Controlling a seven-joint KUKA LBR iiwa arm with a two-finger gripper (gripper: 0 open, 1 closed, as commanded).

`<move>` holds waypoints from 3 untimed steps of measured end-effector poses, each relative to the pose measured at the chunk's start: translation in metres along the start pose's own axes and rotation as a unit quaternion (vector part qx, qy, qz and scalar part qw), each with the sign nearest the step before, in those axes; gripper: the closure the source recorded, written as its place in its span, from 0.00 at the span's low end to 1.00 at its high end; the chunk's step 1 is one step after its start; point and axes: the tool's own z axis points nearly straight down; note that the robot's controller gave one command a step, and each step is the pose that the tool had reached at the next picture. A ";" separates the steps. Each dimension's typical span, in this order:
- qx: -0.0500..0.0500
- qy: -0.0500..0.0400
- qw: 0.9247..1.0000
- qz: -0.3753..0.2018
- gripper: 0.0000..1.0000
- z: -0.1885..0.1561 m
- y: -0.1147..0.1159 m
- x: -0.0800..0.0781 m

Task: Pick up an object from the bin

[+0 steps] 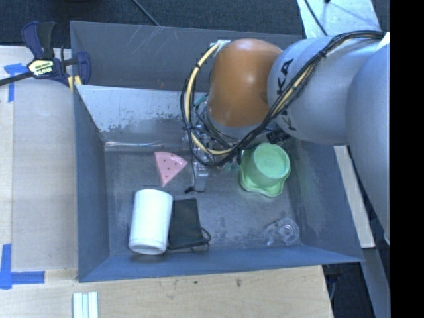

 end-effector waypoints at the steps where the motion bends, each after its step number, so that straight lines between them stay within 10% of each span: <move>1: 0.000 -0.004 1.000 0.001 0.00 -0.005 -0.001 -0.002; 2: 0.000 -0.008 0.994 -0.111 0.00 0.042 -0.006 0.036; 3: 0.000 -0.002 0.969 -0.245 0.00 0.062 -0.009 0.055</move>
Offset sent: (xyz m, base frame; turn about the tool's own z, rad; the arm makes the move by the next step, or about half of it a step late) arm -0.0616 -0.0112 -0.0735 -0.3514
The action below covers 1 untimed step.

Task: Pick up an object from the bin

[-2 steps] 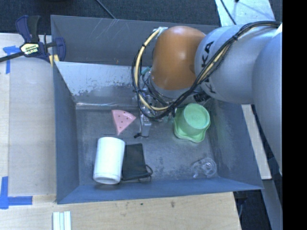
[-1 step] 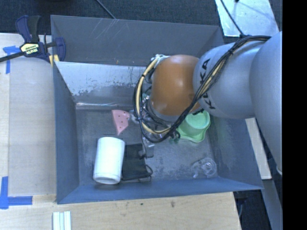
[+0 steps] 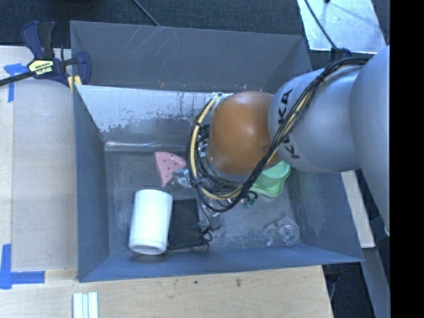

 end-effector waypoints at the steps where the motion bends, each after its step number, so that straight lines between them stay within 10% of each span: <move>1: 0.000 -0.001 1.000 0.013 0.00 -0.015 0.018 0.020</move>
Offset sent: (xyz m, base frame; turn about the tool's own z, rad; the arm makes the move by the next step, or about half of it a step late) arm -0.0306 0.0012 -0.0119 -0.0155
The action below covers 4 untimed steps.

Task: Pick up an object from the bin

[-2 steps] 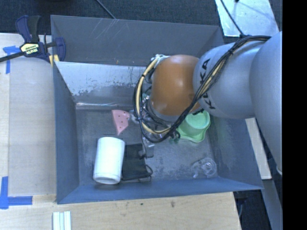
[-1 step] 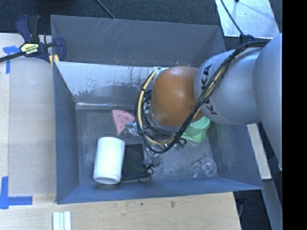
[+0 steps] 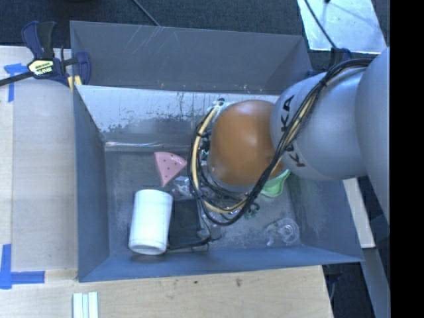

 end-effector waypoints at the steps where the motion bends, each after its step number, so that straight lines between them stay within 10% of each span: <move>1: 0.000 0.000 1.000 -0.019 0.00 0.025 -0.002 0.006; 2: 0.000 -0.004 0.999 -0.048 1.00 0.031 -0.004 0.001; 4: 0.000 -0.004 0.999 -0.053 1.00 0.029 -0.004 0.001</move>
Offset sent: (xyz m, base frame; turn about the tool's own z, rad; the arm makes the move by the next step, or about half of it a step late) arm 0.0010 -0.0062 -0.0274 -0.1301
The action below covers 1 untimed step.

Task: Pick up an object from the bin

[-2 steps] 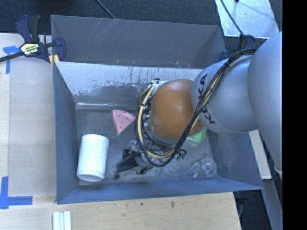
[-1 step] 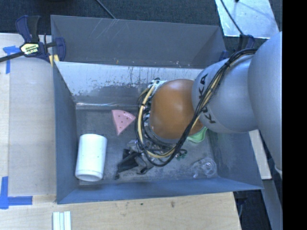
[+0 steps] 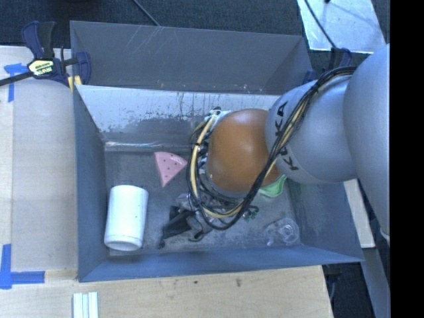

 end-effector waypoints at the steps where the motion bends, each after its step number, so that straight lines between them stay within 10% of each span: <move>1: 0.000 0.001 1.000 0.001 1.00 -0.005 0.000 0.000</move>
Offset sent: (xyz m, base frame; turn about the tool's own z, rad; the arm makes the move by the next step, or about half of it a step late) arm 0.0000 0.0000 0.0513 0.0000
